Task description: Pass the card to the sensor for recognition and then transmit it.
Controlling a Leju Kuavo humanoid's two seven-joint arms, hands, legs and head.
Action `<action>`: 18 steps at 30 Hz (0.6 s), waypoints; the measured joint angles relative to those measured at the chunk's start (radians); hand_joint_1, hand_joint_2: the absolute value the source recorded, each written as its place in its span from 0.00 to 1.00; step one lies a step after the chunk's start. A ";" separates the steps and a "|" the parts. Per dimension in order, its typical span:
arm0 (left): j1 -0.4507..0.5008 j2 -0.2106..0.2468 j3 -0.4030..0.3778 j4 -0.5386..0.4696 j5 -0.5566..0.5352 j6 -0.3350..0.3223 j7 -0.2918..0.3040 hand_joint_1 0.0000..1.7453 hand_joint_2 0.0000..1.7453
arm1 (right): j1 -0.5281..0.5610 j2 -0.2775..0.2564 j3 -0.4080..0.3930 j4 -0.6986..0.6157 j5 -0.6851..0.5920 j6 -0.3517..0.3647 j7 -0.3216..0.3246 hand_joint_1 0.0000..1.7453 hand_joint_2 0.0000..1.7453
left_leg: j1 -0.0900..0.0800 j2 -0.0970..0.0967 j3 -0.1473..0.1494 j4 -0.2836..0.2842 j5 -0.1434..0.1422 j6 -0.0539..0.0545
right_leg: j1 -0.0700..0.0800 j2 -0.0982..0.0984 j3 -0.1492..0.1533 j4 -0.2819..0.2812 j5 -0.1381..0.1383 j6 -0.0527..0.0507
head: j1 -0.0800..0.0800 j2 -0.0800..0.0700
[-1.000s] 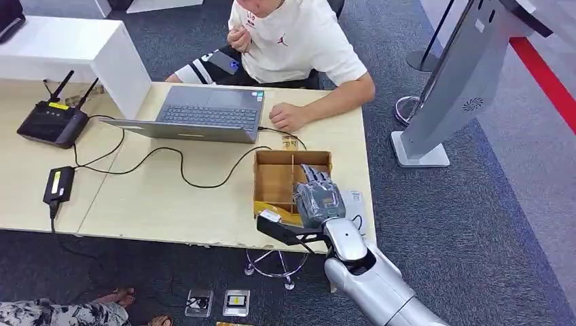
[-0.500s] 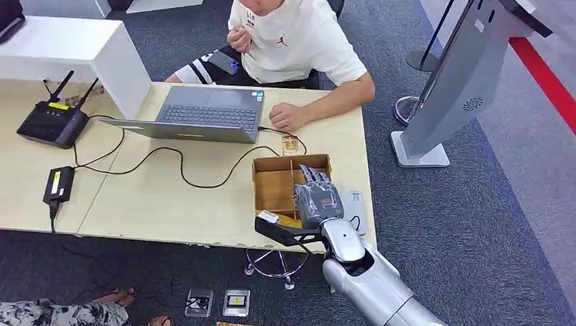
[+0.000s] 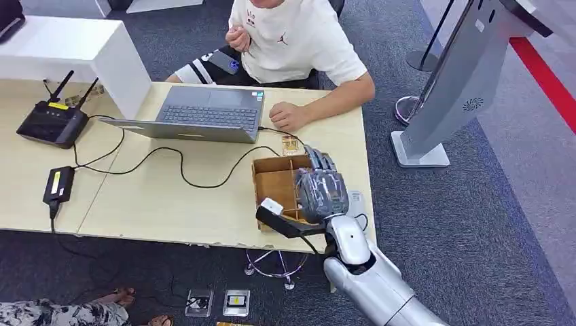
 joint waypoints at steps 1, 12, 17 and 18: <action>0.000 0.000 0.000 0.000 0.000 0.004 0.000 0.00 1.00 | 0.000 0.000 -0.011 -0.020 -0.008 -0.046 -0.010 1.00 1.00 | 0.000 0.000 0.000 0.000 0.000 0.000 | 0.000 0.000 0.000 0.000 0.000 0.000 | 0.000 0.000; 0.000 -0.014 0.000 0.000 0.000 0.050 0.008 0.00 1.00 | 0.037 -0.003 -0.112 -0.219 -0.277 -0.299 -0.186 1.00 1.00 | 0.000 0.001 0.000 0.000 0.000 0.000 | 0.000 0.001 0.000 0.000 0.000 0.000 | 0.000 0.000; 0.000 -0.027 0.000 0.000 0.000 0.097 0.029 0.00 1.00 | 0.046 0.018 -0.142 -0.229 -0.443 -0.299 -0.336 1.00 1.00 | 0.000 0.001 0.000 0.000 0.000 0.000 | 0.000 0.001 0.000 0.000 0.000 0.000 | 0.000 0.000; 0.000 -0.031 0.000 0.000 0.000 0.107 0.033 0.00 1.00 | 0.038 0.027 -0.144 -0.216 -0.482 -0.299 -0.365 1.00 1.00 | 0.000 0.001 0.000 0.000 0.000 0.000 | 0.000 0.001 0.000 0.000 0.000 0.000 | 0.000 0.000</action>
